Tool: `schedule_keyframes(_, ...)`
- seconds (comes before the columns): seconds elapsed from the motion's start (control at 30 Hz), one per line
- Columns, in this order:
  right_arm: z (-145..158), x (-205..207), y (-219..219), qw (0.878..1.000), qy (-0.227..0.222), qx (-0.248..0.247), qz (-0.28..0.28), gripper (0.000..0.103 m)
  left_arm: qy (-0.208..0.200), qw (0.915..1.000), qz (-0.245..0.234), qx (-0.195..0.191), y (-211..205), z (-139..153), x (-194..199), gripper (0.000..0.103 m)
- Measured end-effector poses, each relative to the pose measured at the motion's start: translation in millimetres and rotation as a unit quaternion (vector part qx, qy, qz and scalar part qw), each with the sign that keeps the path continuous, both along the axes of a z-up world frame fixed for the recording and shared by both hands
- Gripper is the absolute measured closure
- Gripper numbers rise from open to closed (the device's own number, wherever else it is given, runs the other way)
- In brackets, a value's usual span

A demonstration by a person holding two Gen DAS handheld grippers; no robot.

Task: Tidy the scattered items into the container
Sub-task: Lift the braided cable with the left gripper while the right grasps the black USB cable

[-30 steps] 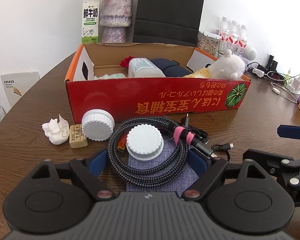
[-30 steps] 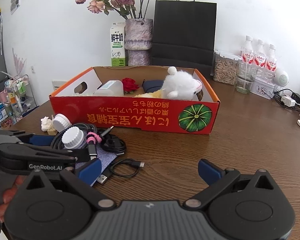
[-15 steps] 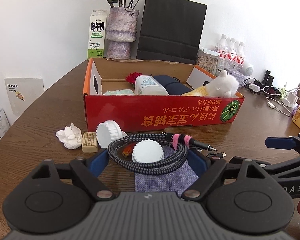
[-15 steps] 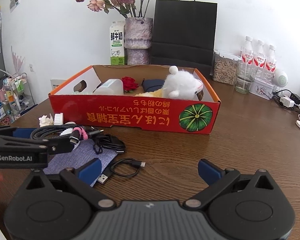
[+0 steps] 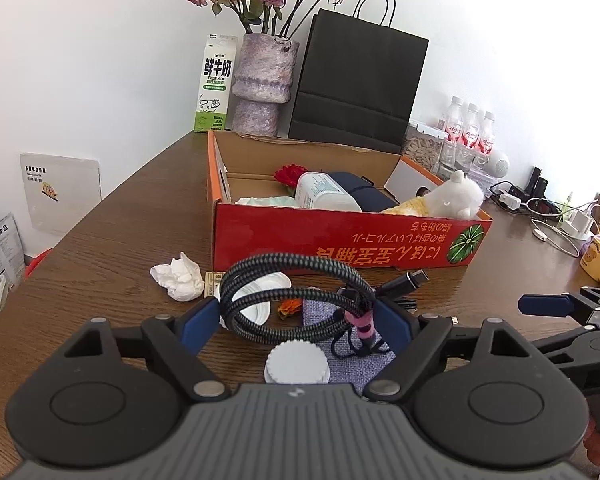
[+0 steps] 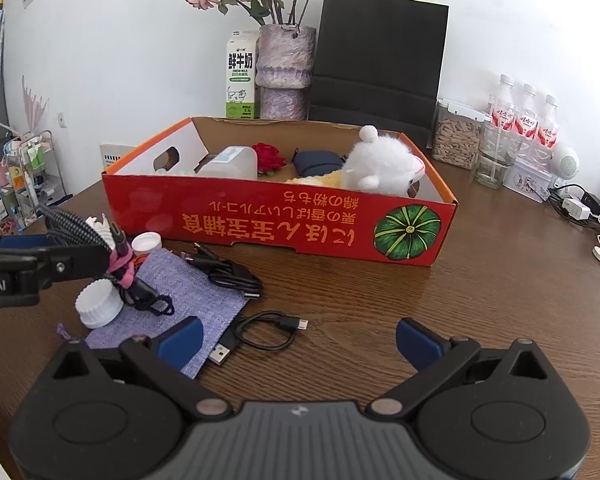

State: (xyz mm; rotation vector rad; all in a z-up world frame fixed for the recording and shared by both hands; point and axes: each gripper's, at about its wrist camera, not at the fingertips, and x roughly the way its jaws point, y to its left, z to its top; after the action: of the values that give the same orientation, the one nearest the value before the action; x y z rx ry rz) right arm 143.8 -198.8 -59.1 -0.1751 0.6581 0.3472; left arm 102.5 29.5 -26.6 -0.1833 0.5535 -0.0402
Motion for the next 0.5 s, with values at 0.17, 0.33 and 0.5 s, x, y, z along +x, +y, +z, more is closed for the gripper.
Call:
schedule_keyframes(0.17, -5, -3, 5, 1.000, 0.007, -0.001, 0.001, 0.000, 0.035, 0.9993, 0.002, -0.012, 9, -10, 9, 0.058)
schedule_keyframes(0.33, -11, -5, 0, 1.000, 0.014, 0.004, -0.009, 0.000, 0.029, 0.9995, -0.003, -0.013, 8, -15, 7, 0.025)
schedule_keyframes(0.5, -12, -1, -13, 0.999, 0.017, 0.010, -0.030, 0.000, 0.016, 0.9994, -0.018, 0.024, -11, -7, 16, 0.003)
